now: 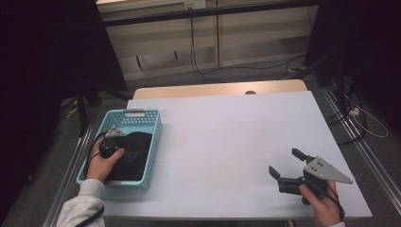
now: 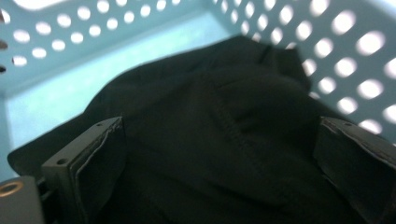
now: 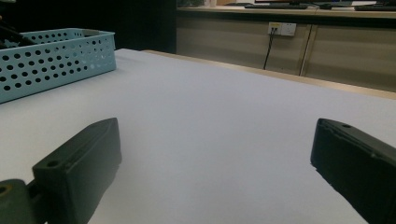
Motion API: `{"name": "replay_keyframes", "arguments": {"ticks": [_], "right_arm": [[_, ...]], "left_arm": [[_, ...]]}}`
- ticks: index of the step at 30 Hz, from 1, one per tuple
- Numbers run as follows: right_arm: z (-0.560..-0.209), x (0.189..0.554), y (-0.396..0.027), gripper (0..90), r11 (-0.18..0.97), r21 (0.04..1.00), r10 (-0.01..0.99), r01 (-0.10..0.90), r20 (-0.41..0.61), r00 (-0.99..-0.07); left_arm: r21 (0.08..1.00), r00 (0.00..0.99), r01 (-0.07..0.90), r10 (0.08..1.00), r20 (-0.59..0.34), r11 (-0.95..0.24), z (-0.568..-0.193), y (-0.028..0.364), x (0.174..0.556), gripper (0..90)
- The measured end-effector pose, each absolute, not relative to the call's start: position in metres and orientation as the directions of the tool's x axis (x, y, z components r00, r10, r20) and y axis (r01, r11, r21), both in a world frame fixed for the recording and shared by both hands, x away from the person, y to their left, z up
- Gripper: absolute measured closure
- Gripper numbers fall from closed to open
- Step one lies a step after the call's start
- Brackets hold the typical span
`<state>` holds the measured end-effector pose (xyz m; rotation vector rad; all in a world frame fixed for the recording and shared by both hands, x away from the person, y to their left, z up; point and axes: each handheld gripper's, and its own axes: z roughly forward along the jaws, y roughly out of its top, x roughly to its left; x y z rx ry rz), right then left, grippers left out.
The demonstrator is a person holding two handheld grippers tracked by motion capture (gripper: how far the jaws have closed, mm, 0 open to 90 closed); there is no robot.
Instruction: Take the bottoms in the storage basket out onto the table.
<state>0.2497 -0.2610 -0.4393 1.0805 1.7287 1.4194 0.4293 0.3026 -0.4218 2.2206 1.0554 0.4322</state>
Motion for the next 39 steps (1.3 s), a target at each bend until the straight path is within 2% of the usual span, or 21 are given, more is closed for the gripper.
{"name": "replay_keyframes", "arguments": {"ticks": [13,27,37,39], "right_arm": [[-0.439,0.25,-0.261,1.0,0.073,0.979,0.891,0.191,0.022,-0.454],[-0.439,0.25,-0.261,1.1,0.076,0.979,0.889,0.189,0.02,-0.458],[-0.439,0.25,-0.259,1.1,0.082,0.979,0.886,0.189,0.016,-0.464],[-0.439,0.25,-0.259,1.1,0.083,0.979,0.885,0.188,0.015,-0.466]], "left_arm": [[0.628,0.603,0.61,0.798,0.028,-0.483,-0.433,0.305,0.431,1.7],[0.608,0.555,0.683,0.829,-0.07,-0.406,-0.446,0.31,0.435,0.0],[0.605,0.541,0.696,0.837,-0.086,-0.388,-0.448,0.308,0.435,0.0],[0.601,0.569,0.683,0.818,-0.083,-0.415,-0.448,0.304,0.435,0.0]]}}
